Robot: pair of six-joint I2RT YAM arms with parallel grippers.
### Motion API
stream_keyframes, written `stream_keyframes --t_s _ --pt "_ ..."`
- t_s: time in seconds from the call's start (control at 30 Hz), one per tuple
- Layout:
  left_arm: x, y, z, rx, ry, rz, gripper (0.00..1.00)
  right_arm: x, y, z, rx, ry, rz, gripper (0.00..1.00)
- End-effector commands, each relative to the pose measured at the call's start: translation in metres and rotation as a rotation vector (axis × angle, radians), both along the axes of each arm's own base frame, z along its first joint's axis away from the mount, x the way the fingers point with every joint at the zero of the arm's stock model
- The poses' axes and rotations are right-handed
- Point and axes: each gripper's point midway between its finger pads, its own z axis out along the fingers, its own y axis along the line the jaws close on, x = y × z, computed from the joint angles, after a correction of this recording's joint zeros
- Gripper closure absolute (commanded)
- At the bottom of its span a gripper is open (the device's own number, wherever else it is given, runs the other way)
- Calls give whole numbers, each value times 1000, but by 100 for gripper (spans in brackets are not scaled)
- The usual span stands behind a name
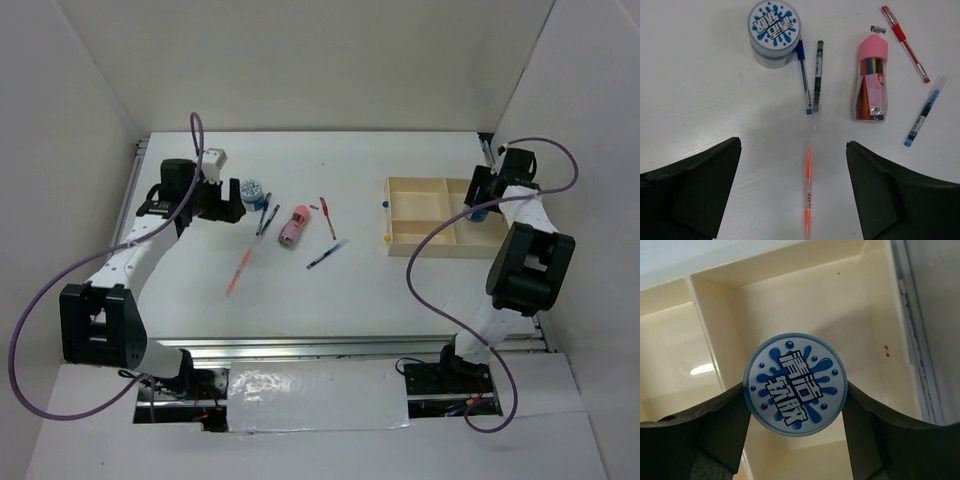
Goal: Sort the stationery into containers
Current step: Place the stationery in the storage box, then pick up the stationery from the center of the board.
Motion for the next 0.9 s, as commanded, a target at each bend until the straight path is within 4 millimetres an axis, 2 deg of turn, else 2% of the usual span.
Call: stream_keyframes --t_s 0.0,0.03,0.07,0.1,0.17,0.2,0.23,0.27,0.3,0.33,0.37,0.4,0.47,0.5,0.57,0.6,0.63,0.7,0.73,0.77,0.87 --pt "28 -9 16 20 -58 -20 1 32 -11 16 -42 -113 19 83" --pt "32 -13 5 18 -30 -28 1 36 -11 15 -42 -113 19 79" --pt "35 -14 3 17 -22 -26 1 38 -12 6 -37 -96 18 75" --pt "42 -17 6 14 -31 -25 1 40 -12 5 -43 -100 17 66" --pt "51 -19 -4 21 -19 -25 1 43 -14 -2 -52 -88 10 54" --pt "58 -24 1 25 -38 -30 1 44 -14 -4 -54 -85 12 52" --pt "63 -24 -10 38 -20 -26 1 45 -14 -9 -55 -79 17 51" --pt "71 -26 -4 44 -37 -28 1 46 -14 -10 -57 -75 17 48" --pt "76 -31 -14 55 -19 -38 1 46 -14 -13 -57 -69 19 48" --pt "79 -33 -17 62 -12 -37 1 49 -11 -14 -58 -65 25 46" --pt "87 -34 -12 67 -28 -35 1 49 -10 -16 -58 -59 26 44" --pt "91 -37 -21 70 -10 -37 1 49 -10 -17 -57 -57 28 43" --pt "102 -38 -18 84 -28 -22 1 49 -8 -15 -62 -67 29 34" --pt "106 -40 -28 93 -9 -18 1 49 -7 -16 -61 -66 30 34" --pt "117 -37 -29 119 -11 8 1 49 -4 -18 -59 -55 34 33" --pt "121 -37 -41 129 13 16 1 48 -3 -18 -60 -52 36 33" --pt "127 -36 -37 136 3 24 1 49 -2 -19 -59 -49 39 27" --pt "133 -33 -53 162 31 39 1 48 -1 -18 -62 -48 40 26" --pt "137 -31 -51 170 24 50 1 48 -2 -19 -63 -47 41 25" --pt "138 -31 -62 179 42 46 1 48 -2 -18 -64 -47 39 25" --pt "143 -27 -72 198 55 59 1 48 -2 -21 -63 -35 42 25"
